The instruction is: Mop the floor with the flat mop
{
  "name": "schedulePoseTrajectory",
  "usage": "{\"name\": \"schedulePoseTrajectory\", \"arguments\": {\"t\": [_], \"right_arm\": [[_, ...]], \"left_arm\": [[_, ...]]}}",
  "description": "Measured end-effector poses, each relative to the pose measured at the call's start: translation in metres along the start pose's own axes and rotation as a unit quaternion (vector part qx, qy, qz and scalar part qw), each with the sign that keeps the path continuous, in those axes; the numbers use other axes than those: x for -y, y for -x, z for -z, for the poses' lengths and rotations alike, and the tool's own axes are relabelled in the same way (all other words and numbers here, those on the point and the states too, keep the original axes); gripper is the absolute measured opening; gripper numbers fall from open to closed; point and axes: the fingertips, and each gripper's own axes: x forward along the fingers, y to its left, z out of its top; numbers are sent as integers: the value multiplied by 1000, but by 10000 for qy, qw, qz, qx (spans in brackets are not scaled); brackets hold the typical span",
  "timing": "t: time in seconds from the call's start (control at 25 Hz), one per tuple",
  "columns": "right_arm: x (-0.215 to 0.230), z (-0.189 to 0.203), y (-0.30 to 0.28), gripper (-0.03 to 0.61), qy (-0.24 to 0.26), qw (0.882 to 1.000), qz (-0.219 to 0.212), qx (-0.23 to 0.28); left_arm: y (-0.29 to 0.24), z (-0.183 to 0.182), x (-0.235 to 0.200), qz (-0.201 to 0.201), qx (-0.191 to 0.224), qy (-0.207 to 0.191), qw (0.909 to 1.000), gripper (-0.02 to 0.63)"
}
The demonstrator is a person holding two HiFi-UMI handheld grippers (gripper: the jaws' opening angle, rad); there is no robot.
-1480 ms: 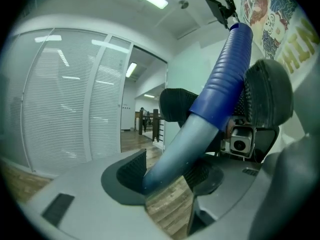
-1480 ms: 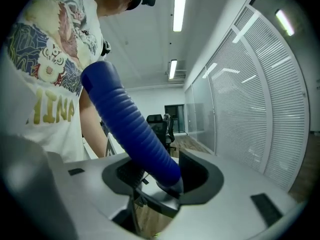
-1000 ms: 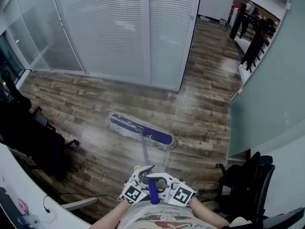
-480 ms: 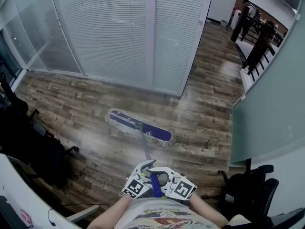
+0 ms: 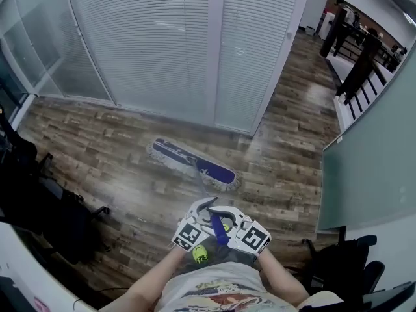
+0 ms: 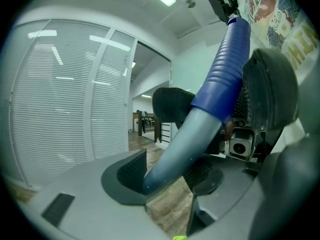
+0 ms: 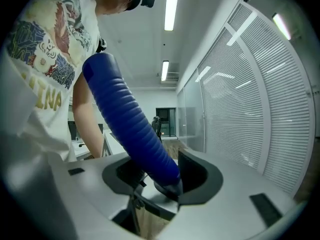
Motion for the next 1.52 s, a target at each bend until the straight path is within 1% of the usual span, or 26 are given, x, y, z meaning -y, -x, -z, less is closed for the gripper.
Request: {"name": "schedulePoseTrajectory", "arguments": {"t": [0.16, 0.24, 0.36, 0.48, 0.56, 0.68, 0.8, 0.92, 1.0, 1.08, 1.2, 1.32, 1.4, 1.52], "right_arm": [[62, 2, -19, 195, 122, 9999, -64, -9], [101, 3, -27, 195, 44, 9999, -112, -45], [163, 2, -36, 195, -216, 9996, -160, -47], [226, 5, -39, 195, -269, 9994, -201, -41], [268, 8, -45, 195, -221, 9995, -222, -75], [324, 16, -60, 195, -313, 9992, -196, -125], [370, 20, -77, 195, -350, 9993, -151, -34], [405, 17, -93, 195, -332, 9993, -171, 42], [417, 15, -98, 195, -350, 9992, -194, 27], [421, 14, -98, 195, -391, 9991, -144, -30], [412, 15, -89, 190, -381, 9991, 88, -141], [382, 11, -77, 169, -49, 9993, 108, -360], [356, 7, -70, 167, -72, 9994, 117, -312], [306, -2, -54, 167, -210, 9991, 337, -136]], "left_arm": [[-34, -5, -57, -132, 6, 6, 9999, 181], [-58, -9, -89, -191, -26, 24, 9998, 181], [-98, -15, -137, -214, -112, 36, 9997, 183], [-141, -22, -182, -228, -152, 0, 9996, 183], [-168, -25, -215, -296, -186, -7, 9994, 184], [-202, -22, -264, -394, -297, 21, 9988, 186], [-225, -20, -307, -476, -355, 64, 9982, 190], [-239, -25, -345, -628, -326, 84, 9975, 190], [-245, -27, -357, -688, -313, 139, 9970, 190], [-247, -28, -359, -699, -305, 222, 9968, 190], [-245, -28, -345, -660, -328, 295, 9968, 195], [-231, -31, -316, -616, -356, 271, 9971, 193], [-216, -33, -293, -634, -283, 290, 9972, 193], [-186, -35, -246, -502, -187, 274, 9982, 193]]}}
